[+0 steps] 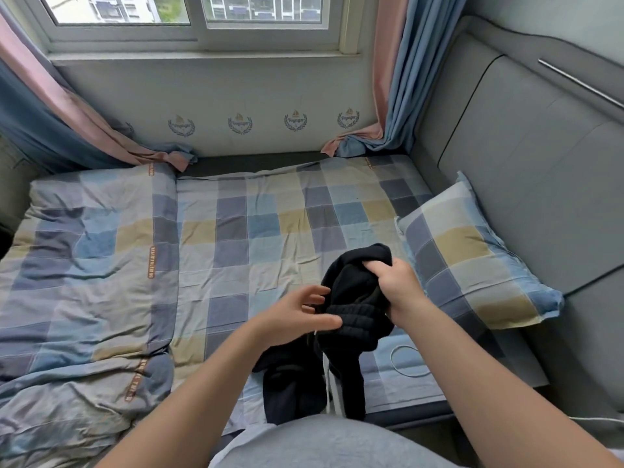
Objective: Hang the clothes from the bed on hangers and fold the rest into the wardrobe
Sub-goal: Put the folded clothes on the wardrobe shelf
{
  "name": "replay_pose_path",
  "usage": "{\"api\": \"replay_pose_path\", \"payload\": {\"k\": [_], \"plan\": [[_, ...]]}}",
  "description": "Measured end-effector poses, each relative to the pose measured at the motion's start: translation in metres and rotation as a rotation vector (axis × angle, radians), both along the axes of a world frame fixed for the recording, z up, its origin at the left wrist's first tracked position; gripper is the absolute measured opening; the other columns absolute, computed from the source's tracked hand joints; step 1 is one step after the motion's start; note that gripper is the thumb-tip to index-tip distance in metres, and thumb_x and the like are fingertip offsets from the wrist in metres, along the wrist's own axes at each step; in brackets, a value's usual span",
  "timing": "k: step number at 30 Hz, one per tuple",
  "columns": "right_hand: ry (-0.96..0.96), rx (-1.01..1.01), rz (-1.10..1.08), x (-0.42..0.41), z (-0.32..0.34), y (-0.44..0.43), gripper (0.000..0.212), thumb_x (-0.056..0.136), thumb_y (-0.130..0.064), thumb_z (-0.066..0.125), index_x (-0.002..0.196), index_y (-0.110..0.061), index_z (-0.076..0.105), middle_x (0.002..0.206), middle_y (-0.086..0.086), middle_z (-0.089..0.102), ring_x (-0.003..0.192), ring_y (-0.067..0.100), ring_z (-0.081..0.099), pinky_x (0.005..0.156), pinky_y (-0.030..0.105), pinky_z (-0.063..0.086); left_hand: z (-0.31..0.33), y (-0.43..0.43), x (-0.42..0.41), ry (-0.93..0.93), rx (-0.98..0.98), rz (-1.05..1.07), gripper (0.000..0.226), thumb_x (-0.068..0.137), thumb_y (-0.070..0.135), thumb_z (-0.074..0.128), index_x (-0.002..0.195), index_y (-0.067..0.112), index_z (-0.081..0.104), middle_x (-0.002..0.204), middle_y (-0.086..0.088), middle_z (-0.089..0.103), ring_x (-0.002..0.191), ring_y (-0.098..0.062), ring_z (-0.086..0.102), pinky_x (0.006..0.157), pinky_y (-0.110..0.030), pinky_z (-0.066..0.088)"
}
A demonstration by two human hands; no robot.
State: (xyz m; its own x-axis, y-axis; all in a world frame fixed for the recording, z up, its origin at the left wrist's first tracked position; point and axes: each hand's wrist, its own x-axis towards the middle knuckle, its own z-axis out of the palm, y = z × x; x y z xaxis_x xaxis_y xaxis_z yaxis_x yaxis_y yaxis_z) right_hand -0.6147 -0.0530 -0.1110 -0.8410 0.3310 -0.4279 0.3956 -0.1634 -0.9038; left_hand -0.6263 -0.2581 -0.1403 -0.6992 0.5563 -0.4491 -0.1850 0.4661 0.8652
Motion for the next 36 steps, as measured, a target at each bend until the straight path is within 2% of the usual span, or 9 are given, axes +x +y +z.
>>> {"api": "replay_pose_path", "payload": {"k": [2,7,11,13,18,22,27,32,36], "plan": [[0.008,-0.071,0.003,0.0,0.007,-0.004,0.011,0.096,-0.012,0.062,0.102,-0.006,0.069,0.099,0.018,0.074,0.094,0.033,0.071,0.077,0.041,0.06,-0.006,0.007,0.007,-0.006,0.031,-0.043,0.094,0.059,0.062,0.084,0.142,0.039,0.046,0.136,0.013,0.057,0.125,-0.007,0.056,0.108,-0.036,0.046],[0.036,-0.271,0.075,0.002,0.031,-0.014,0.022,0.099,-0.014,0.057,0.111,0.002,0.066,0.101,0.021,0.072,0.084,0.028,0.074,0.063,0.034,0.06,-0.001,0.029,0.012,0.136,0.195,0.05,0.08,0.067,0.045,0.089,0.134,0.045,0.045,0.122,0.019,0.064,0.112,-0.001,0.063,0.091,-0.025,0.055],[0.07,-0.426,0.239,0.003,0.043,-0.013,0.043,0.104,-0.021,0.046,0.132,0.011,0.054,0.127,0.029,0.063,0.119,0.038,0.062,0.097,0.043,0.054,-0.006,0.029,0.004,0.201,0.295,0.219,0.042,0.081,0.018,0.081,0.12,0.021,0.065,0.11,0.003,0.074,0.105,-0.016,0.07,0.088,-0.033,0.057],[0.107,-0.418,0.266,0.003,0.045,-0.009,0.041,0.104,-0.02,0.045,0.133,0.006,0.055,0.124,0.021,0.066,0.117,0.033,0.063,0.096,0.038,0.052,-0.012,0.022,0.0,0.117,0.331,0.372,0.029,0.081,0.01,0.078,0.108,0.019,0.071,0.101,0.0,0.077,0.099,-0.021,0.073,0.081,-0.03,0.058],[0.11,-0.257,0.286,0.008,0.031,0.006,0.027,0.103,-0.021,0.051,0.127,-0.012,0.06,0.122,0.003,0.072,0.115,0.022,0.067,0.099,0.041,0.052,-0.008,0.01,-0.013,-0.214,0.474,0.633,0.03,0.092,0.015,0.071,0.121,0.012,0.067,0.111,-0.013,0.075,0.101,-0.031,0.073,0.073,-0.036,0.059],[0.029,-0.054,0.315,0.016,0.011,0.002,0.023,0.098,-0.024,0.061,0.121,-0.021,0.061,0.122,0.002,0.07,0.113,0.019,0.066,0.099,0.04,0.052,0.0,0.007,-0.018,-0.369,0.59,0.809,0.034,0.093,0.019,0.069,0.124,0.006,0.062,0.114,-0.015,0.074,0.103,-0.033,0.072,0.073,-0.039,0.059],[-0.032,0.112,0.487,0.028,-0.02,-0.02,0.038,0.092,-0.023,0.071,0.126,-0.02,0.054,0.123,0.001,0.064,0.104,0.007,0.064,0.074,0.011,0.05,0.011,0.014,-0.019,-0.491,0.755,0.923,0.037,0.096,0.02,0.063,0.127,0.001,0.06,0.12,-0.02,0.07,0.108,-0.035,0.07,0.077,-0.043,0.061],[-0.102,0.289,0.608,0.037,-0.052,-0.023,0.033,0.089,-0.023,0.072,0.117,-0.028,0.056,0.111,-0.005,0.067,0.104,0.011,0.066,0.094,0.034,0.054,0.026,0.017,-0.019,-0.595,0.88,0.967,0.03,0.098,0.02,0.06,0.121,0.0,0.06,0.111,-0.02,0.073,0.097,-0.033,0.074,0.075,-0.045,0.061],[-0.099,0.514,0.625,0.033,-0.068,-0.009,0.016,0.096,-0.02,0.06,0.112,-0.024,0.063,0.101,-0.002,0.07,0.098,0.018,0.065,0.09,0.038,0.051,0.026,0.016,-0.017,-0.63,0.908,0.961,0.029,0.099,0.019,0.059,0.121,0.0,0.06,0.109,-0.02,0.074,0.095,-0.033,0.074,0.081,-0.047,0.059]]}}
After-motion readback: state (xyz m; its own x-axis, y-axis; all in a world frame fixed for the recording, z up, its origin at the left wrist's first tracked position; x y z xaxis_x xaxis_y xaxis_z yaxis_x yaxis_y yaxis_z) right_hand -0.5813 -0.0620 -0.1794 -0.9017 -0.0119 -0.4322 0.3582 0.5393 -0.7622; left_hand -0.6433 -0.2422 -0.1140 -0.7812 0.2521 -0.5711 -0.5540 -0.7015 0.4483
